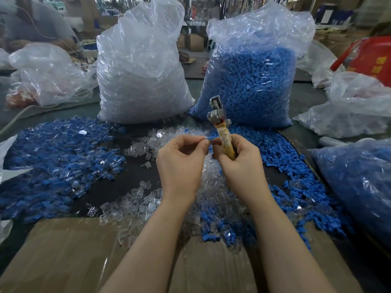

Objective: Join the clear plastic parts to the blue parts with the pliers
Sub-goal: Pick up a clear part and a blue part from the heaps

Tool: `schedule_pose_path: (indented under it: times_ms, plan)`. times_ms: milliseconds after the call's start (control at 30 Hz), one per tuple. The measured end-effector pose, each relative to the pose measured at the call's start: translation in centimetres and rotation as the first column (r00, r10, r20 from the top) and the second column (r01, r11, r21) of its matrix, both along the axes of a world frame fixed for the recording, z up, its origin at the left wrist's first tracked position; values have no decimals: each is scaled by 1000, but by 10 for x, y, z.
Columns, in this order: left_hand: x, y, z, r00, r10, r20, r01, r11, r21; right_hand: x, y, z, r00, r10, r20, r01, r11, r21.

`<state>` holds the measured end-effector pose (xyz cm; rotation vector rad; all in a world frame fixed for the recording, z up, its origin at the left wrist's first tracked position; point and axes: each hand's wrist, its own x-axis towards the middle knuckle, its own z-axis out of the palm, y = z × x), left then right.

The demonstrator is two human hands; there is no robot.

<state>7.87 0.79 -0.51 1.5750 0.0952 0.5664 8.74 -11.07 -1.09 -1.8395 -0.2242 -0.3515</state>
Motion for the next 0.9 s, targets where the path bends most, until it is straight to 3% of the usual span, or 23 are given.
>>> schedule_pose_path:
  times_ms: [167, 300, 533, 733, 900]
  plan:
    - [3, 6, 4, 999, -42, -7, 39, 976, -213, 3, -17, -1, 990, 93, -110, -102, 991, -81]
    - [4, 11, 6, 998, -50, 40, 58, 969, -241, 3, -25, -2, 978, 140, -157, -163, 976, -145]
    - [4, 11, 5, 997, -26, 79, 39, 986, -162, 4, -22, -3, 988, 120, -101, -137, 974, -181]
    - [3, 4, -2, 997, -10, 76, 4, 997, 83, 3, -9, -2, 998, 42, 50, -38, 996, -83]
    - [3, -1, -5, 994, -8, 108, -11, 986, 168, 4, -6, -3, 996, -25, 85, 34, 994, -105]
